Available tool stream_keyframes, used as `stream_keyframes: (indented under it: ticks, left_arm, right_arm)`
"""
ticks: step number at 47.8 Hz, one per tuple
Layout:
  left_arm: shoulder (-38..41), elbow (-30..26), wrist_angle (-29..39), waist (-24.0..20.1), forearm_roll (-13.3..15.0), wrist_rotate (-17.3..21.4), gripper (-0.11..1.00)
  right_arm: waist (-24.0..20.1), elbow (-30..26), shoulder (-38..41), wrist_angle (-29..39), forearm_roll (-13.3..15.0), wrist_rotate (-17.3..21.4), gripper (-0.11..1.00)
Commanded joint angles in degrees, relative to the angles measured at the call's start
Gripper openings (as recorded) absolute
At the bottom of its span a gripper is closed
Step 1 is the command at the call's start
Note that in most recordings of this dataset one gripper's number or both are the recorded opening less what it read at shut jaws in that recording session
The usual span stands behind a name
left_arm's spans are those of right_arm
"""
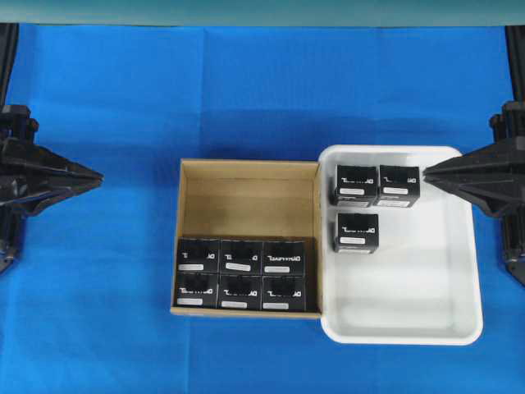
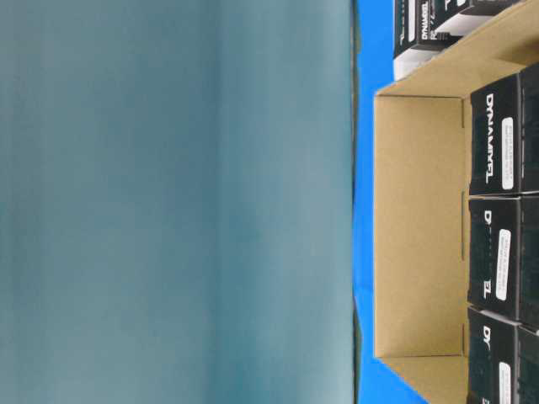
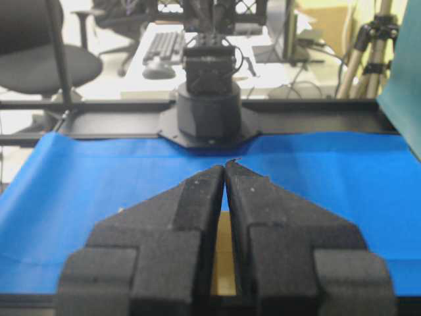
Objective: Pick the box from inside the cardboard box.
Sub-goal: 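Move the right gripper over the cardboard box toward the black boxes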
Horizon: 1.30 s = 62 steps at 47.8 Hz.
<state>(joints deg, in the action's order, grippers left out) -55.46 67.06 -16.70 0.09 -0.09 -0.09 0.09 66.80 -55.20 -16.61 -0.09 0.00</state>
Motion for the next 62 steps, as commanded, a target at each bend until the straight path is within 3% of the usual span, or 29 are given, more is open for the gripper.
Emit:
stream_keyframes:
  ticks: [1,6,10,20,35,52,62]
  left_arm:
    - [0.79,-1.49,0.7,-1.14,-0.88,0.44,0.14]
    - [0.88,-2.55,2.99,-0.97,-0.88,0.26,0.06]
    - [1.05,-3.43,5.98,-0.97,-0.88,0.09,-0.02]
    - [1.41,-6.68,15.38,-0.88,-0.88,0.18,-0.03]
    - [1.67,-7.21,16.26,-0.88,-0.88,0.35,-0.03]
    - [1.49,-7.29,16.79,-0.88,-0.88,-0.44,-0.03]
    - [1.41,-7.29,17.75,-0.88,-0.88,-0.35,-0.03]
  right_arm:
    - [0.18,-0.62,0.97,0.09,-0.88,0.88,0.14]
    - [0.18,-2.55,1.85,6.15,-6.15,3.08,0.1]
    - [0.09,-4.83,2.99,12.39,-7.38,5.45,0.03]
    - [0.09,-15.56,11.87,31.03,-7.38,10.99,0.02]
    - [-1.14,-31.46,31.46,53.35,-7.38,11.25,0.02]
    - [-2.55,-48.87,50.01,69.7,-7.29,10.99,0.03]
    - [-2.55,-55.28,58.45,77.7,-7.12,10.55,0.03]
